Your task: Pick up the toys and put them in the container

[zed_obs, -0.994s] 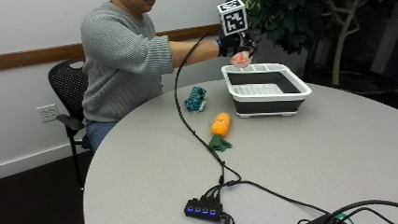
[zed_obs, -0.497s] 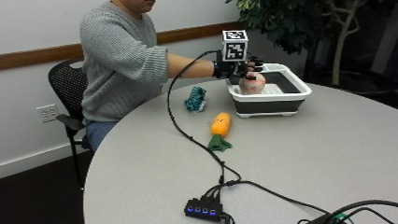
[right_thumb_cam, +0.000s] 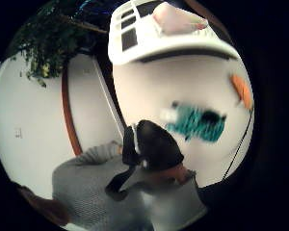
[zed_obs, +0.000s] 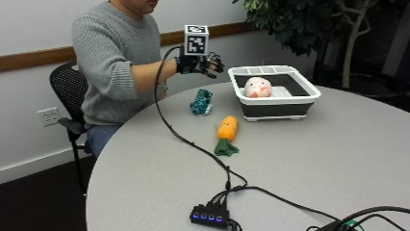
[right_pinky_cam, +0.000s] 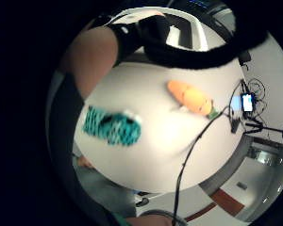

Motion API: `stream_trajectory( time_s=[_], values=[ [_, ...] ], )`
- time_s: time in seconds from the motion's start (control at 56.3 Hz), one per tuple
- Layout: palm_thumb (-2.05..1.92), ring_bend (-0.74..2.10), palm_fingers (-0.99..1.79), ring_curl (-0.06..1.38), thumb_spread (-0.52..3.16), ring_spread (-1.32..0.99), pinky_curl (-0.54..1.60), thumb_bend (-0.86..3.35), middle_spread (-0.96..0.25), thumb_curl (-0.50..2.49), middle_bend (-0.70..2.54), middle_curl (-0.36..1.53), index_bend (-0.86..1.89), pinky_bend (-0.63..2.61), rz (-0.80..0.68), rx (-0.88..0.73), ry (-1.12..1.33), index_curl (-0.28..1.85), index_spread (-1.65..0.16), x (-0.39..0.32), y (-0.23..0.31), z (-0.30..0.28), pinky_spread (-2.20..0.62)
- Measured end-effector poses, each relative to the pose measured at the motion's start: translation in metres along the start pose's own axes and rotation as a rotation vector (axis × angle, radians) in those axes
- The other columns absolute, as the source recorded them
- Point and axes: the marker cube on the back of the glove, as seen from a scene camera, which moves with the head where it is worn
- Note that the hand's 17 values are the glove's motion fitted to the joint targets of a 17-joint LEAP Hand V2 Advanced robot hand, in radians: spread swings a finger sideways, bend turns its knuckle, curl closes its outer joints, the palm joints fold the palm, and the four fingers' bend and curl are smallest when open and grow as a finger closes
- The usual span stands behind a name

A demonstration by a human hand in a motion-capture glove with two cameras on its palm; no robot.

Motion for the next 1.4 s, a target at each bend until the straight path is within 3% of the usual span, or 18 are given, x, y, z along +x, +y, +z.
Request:
stream_trajectory(
  time_s=[0.089,0.266,0.373,0.462,0.497,0.533,0.586,0.639,0.728,0.87,0.994,1.119,1.19,1.261,1.403],
  values=[
    [-0.02,0.23,-0.02,0.35,1.26,-0.10,0.37,-0.03,-0.13,0.35,0.20,0.31,0.14,0.82,-0.013,0.023,-0.190,0.31,-0.34,-0.030,0.028,0.012,0.06],
    [-0.02,0.23,-0.02,0.36,1.29,-0.10,0.37,-0.02,-0.13,0.33,0.18,0.32,0.16,0.86,0.108,-0.041,-0.164,0.30,-0.34,-0.022,0.017,0.064,0.06],
    [0.00,0.21,-0.02,0.35,1.31,-0.09,0.38,-0.01,-0.13,0.33,0.17,0.32,0.17,0.92,0.159,-0.079,-0.098,0.30,-0.35,-0.026,0.002,0.125,0.07],
    [0.01,0.30,0.21,0.36,1.33,-0.14,0.38,-0.01,-0.15,0.32,0.21,0.32,0.18,0.97,0.122,0.175,0.006,0.30,-0.37,-0.034,-0.003,0.155,0.05],
    [0.01,0.40,0.53,0.38,1.35,-0.21,0.33,-0.01,-0.17,0.33,0.46,0.40,0.19,0.85,0.043,0.265,0.130,0.30,-0.36,-0.030,-0.002,0.158,-0.02],
    [0.02,0.47,0.72,0.38,1.37,-0.27,0.31,0.00,-0.20,0.33,0.58,0.43,0.20,0.80,-0.026,0.284,0.247,0.30,-0.36,-0.022,-0.001,0.158,-0.09],
    [0.05,0.58,0.90,0.41,1.40,-0.32,0.31,0.01,-0.22,0.34,0.67,0.48,0.18,0.80,0.077,0.281,0.151,0.31,-0.35,-0.030,-0.006,0.156,-0.18],
    [0.09,0.66,0.92,0.47,1.43,-0.37,0.33,0.03,-0.23,0.35,0.71,0.52,0.18,0.81,0.151,0.273,0.054,0.34,-0.34,-0.038,-0.010,0.154,-0.24],
    [0.17,0.74,0.91,0.53,1.45,-0.41,0.36,0.07,-0.25,0.38,0.75,0.57,0.18,0.84,0.122,0.237,0.026,0.37,-0.34,-0.041,-0.011,0.152,-0.30],
    [0.29,0.81,0.94,0.56,1.43,-0.46,0.39,0.11,-0.27,0.44,0.77,0.62,0.18,0.89,0.035,0.244,-0.077,0.40,-0.34,-0.040,-0.021,0.104,-0.37],
    [0.41,0.82,0.99,0.58,1.32,-0.48,0.41,0.13,-0.27,0.53,0.76,0.66,0.22,0.94,-0.012,0.328,0.003,0.45,-0.35,-0.002,-0.052,0.000,-0.39],
    [0.45,0.82,0.99,0.60,1.23,-0.50,0.42,0.11,-0.27,0.58,0.76,0.70,0.26,0.96,0.036,0.426,-0.170,0.51,-0.36,0.028,-0.094,-0.096,-0.40],
    [0.47,0.82,0.98,0.61,1.20,-0.50,0.43,0.10,-0.27,0.61,0.75,0.72,0.27,0.97,0.124,0.435,0.046,0.55,-0.36,0.047,-0.115,-0.107,-0.40],
    [0.47,0.82,0.97,0.61,1.16,-0.51,0.43,0.09,-0.27,0.64,0.75,0.75,0.28,0.98,0.116,0.432,-0.118,0.58,-0.37,0.020,-0.138,-0.111,-0.41],
    [0.48,0.83,0.96,0.63,1.11,-0.52,0.44,0.07,-0.28,0.68,0.74,0.79,0.29,0.99,0.214,0.356,-0.139,0.65,-0.38,0.021,-0.216,-0.083,-0.41]
  ],
)
